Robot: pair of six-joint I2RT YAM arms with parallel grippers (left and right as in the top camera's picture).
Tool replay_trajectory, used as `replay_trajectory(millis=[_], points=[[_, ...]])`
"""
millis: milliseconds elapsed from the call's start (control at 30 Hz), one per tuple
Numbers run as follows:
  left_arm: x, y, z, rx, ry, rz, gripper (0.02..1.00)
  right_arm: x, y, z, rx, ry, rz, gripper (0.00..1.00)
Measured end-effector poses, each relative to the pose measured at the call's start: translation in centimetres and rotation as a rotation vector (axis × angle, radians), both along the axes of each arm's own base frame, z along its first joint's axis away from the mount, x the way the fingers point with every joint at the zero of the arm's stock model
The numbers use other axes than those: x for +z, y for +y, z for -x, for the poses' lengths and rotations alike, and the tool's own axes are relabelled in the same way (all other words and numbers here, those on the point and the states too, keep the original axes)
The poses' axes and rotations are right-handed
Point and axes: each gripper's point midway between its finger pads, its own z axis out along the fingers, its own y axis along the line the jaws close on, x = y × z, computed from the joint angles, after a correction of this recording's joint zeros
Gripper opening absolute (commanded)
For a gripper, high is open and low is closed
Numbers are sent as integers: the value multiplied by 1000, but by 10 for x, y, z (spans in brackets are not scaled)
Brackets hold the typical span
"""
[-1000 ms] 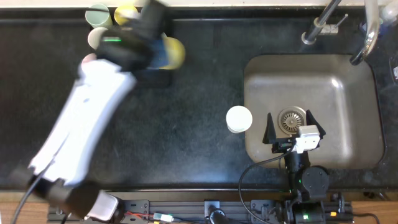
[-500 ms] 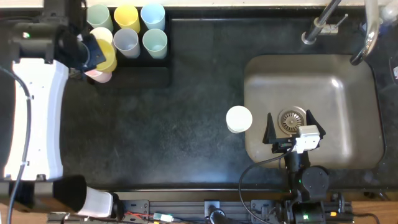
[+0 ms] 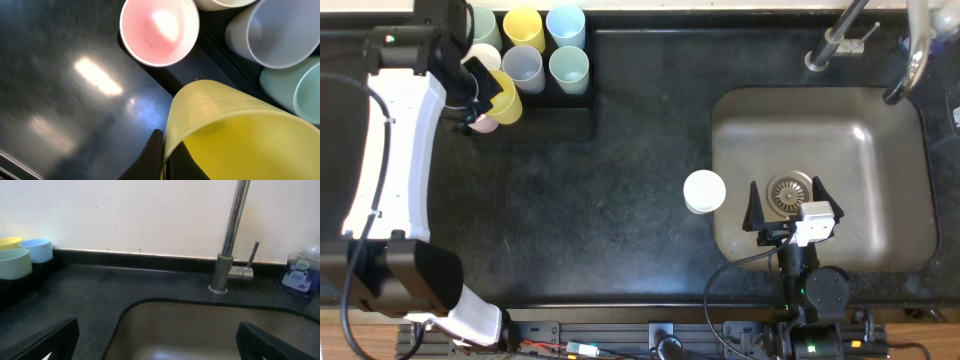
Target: Store Cups
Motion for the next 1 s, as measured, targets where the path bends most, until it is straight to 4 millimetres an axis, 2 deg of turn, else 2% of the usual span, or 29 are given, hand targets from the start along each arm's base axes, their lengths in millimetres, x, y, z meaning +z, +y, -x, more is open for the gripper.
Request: replay_trajectory(millis=[133, 200, 433, 900, 1000], points=[[-1, -14, -3, 191, -31, 51, 38, 0, 0, 0, 0, 0, 0, 998], [-2, -23, -12, 260, -62, 73, 36, 0, 0, 0, 0, 0, 0, 996], [-29, -42, -19, 363, -20, 91, 36, 0, 0, 0, 0, -1, 0, 998], [-38, -36, -8, 569, 5, 55, 36, 0, 0, 0, 0, -1, 0, 998], [-57, -36, -11, 594, 47, 38, 36, 0, 0, 0, 0, -1, 0, 998]])
